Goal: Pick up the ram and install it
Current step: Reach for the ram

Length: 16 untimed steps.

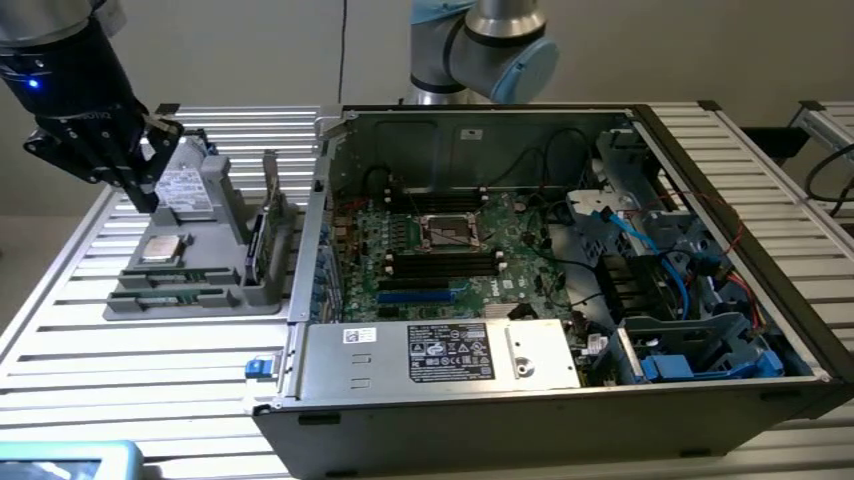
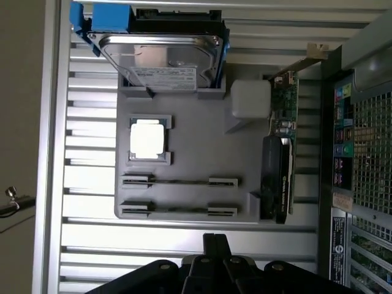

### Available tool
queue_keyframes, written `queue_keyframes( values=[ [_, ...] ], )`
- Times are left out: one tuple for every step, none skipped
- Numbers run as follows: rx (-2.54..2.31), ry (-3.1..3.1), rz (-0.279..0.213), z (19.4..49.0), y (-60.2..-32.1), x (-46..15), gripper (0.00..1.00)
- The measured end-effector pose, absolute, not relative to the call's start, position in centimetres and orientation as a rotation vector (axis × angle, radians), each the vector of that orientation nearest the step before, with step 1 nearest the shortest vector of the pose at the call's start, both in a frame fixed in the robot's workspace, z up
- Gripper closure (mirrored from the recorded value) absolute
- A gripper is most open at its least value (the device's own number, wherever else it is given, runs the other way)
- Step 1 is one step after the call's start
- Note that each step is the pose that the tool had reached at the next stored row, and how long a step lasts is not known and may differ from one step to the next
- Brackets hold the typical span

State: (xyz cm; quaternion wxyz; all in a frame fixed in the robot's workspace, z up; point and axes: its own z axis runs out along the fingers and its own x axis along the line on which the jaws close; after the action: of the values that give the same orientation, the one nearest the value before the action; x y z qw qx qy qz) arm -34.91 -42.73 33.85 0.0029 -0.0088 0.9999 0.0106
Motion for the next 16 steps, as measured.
queue_keyframes(
  values=[
    [-0.027,3.133,0.033,33.8,-42.7,-35.1,0.89],
    [-0.027,3.132,0.033,33.7,-42.7,-35.2,0.89],
    [-0.027,3.132,0.033,33.6,-42.7,-35.3,0.89],
    [-0.028,3.132,0.033,33.6,-42.7,-35.3,0.89],
    [-0.027,3.132,0.033,33.5,-42.7,-35.4,0.89],
    [-0.027,3.132,0.033,33.4,-42.7,-35.4,0.89],
    [-0.027,3.132,0.033,33.3,-42.7,-35.4,0.89],
    [-0.028,3.132,0.033,33.2,-42.7,-35.5,0.89],
    [-0.028,3.132,0.033,33.1,-42.6,-35.5,0.89],
    [-0.027,3.132,0.033,33.0,-42.6,-35.5,0.89],
    [-0.028,3.132,0.033,32.9,-42.6,-35.5,0.89],
    [-0.028,3.132,0.033,32.8,-42.6,-35.5,0.89],
    [-0.027,3.133,0.033,32.7,-42.5,-35.5,0.89],
    [-0.027,3.132,0.032,32.6,-42.3,-35.5,0.89],
    [-0.028,3.132,0.031,32.5,-42.2,-35.5,0.89],
    [-0.027,3.132,0.031,32.4,-42.2,-35.5,0.89]
  ],
)
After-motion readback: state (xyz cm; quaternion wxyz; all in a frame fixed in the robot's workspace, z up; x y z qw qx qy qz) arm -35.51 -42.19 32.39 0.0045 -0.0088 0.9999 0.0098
